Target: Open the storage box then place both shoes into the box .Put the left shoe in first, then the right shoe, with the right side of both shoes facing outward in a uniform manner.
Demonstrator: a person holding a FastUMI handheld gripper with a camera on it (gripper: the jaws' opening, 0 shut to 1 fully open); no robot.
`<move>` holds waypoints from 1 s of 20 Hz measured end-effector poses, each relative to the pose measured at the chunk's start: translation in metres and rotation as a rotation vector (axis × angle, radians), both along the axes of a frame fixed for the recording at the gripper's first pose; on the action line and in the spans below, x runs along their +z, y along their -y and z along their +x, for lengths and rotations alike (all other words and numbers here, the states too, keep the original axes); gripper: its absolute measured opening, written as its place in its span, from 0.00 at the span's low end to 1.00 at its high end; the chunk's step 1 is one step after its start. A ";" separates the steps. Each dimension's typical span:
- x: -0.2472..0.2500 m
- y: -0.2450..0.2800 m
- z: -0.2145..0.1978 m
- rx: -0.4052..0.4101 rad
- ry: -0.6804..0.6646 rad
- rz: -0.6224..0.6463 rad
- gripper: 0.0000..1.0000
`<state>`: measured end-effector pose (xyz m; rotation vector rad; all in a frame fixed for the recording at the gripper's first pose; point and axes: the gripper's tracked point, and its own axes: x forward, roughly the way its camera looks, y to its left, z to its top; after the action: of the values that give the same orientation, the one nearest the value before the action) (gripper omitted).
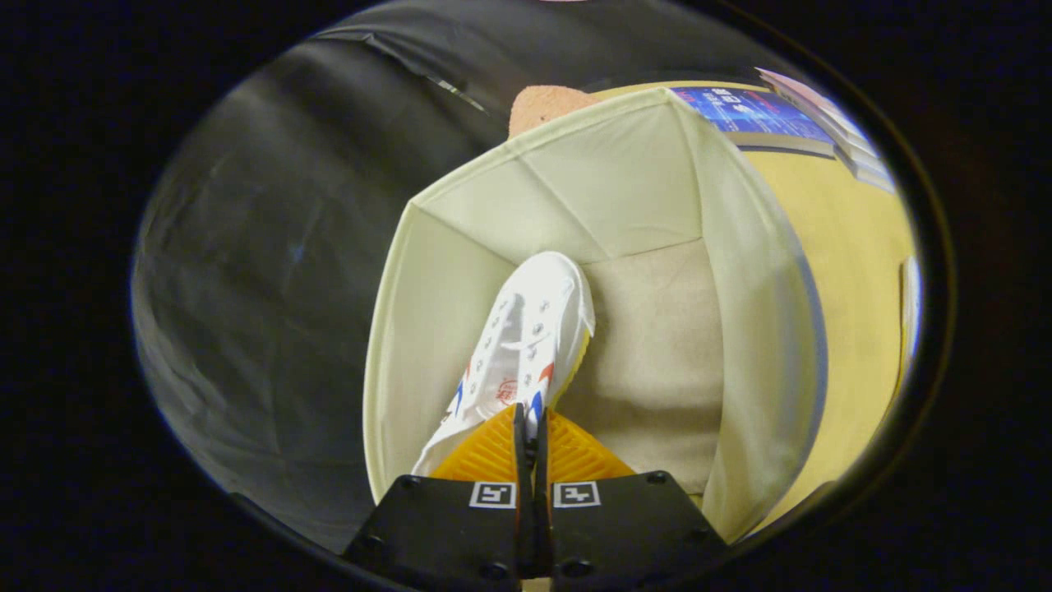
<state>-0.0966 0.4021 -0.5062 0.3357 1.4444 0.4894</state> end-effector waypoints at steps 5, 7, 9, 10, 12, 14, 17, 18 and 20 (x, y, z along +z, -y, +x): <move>-0.003 0.003 -0.005 0.013 0.005 -0.062 0.04; -0.002 0.002 -0.004 0.020 -0.002 -0.030 0.12; -0.002 0.002 -0.004 0.017 -0.013 -0.011 0.22; 0.000 0.002 -0.004 0.012 -0.023 -0.001 0.25; 0.006 0.004 -0.002 -0.005 -0.033 0.025 0.28; 0.019 0.005 0.005 -0.026 -0.017 0.064 0.28; 0.048 0.016 0.026 -0.084 0.038 0.123 0.29; 0.059 0.024 0.037 -0.113 0.057 0.142 0.29; 0.079 0.047 0.065 -0.181 0.102 0.173 0.28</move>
<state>-0.0313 0.3554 -0.4276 0.5666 1.2626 0.4780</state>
